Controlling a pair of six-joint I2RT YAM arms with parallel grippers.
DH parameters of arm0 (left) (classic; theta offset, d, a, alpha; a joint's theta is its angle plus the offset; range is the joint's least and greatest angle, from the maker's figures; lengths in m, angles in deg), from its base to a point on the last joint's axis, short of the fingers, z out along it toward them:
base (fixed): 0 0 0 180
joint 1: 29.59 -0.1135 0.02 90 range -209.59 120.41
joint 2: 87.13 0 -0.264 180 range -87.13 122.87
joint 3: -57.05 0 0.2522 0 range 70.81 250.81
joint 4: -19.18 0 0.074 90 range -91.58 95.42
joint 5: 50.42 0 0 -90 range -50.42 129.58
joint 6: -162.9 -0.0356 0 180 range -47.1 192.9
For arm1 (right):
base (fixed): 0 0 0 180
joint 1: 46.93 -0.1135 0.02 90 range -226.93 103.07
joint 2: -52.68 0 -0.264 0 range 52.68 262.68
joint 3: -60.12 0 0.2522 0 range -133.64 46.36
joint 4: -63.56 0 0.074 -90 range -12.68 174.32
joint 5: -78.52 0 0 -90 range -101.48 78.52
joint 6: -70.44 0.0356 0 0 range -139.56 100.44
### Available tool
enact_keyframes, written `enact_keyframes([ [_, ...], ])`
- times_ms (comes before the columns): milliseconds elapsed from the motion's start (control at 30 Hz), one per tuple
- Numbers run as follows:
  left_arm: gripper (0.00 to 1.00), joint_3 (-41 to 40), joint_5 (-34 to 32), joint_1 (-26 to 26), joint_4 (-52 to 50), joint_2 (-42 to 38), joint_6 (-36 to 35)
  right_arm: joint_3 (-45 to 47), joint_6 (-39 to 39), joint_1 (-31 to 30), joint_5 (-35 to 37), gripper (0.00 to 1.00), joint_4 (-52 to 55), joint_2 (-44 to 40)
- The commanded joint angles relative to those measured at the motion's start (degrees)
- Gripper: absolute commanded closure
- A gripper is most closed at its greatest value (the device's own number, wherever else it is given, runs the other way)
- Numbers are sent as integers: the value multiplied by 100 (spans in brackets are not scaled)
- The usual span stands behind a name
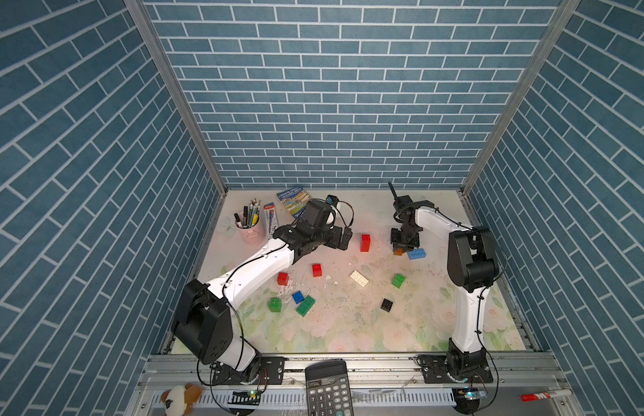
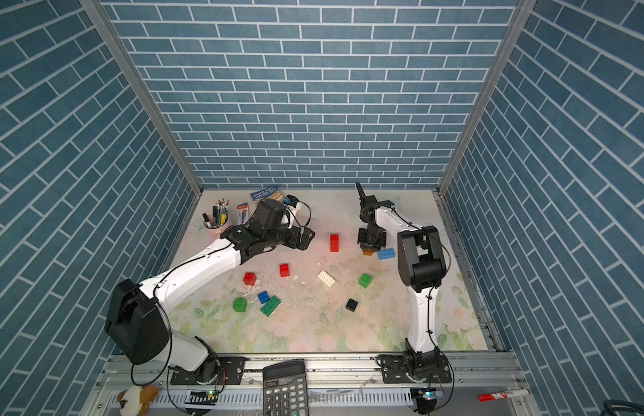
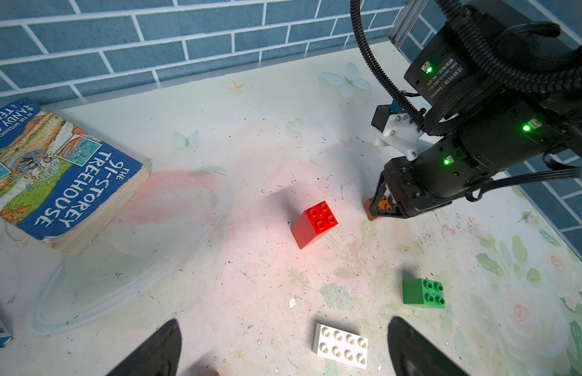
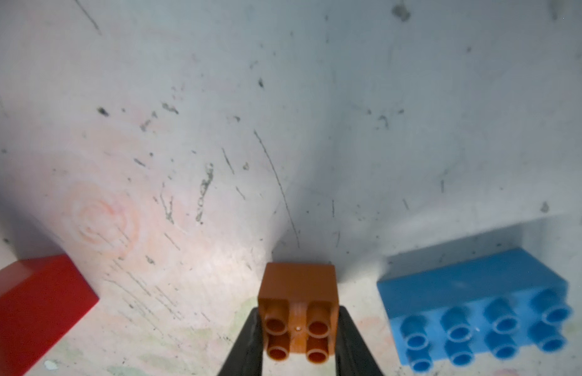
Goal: Assemble the letter r with lego
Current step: Move the lego brick at the center of the board.
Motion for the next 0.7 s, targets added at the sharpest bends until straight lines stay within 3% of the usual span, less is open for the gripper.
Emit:
enact_keyframes([
  [0,0,184,157,-92,15,107,-86,-306,-264,19,191,77,430,212],
  [300,0,407,231,-157,-55,257,-169,-707,-447,36,251,73,607,543],
  [467,0,467,242,-166,-72,267,-179,-889,-632,58,285,50,736,446],
  [667,0,389,272,-167,-64,188,-155,-859,-793,109,389,41,977,-145],
])
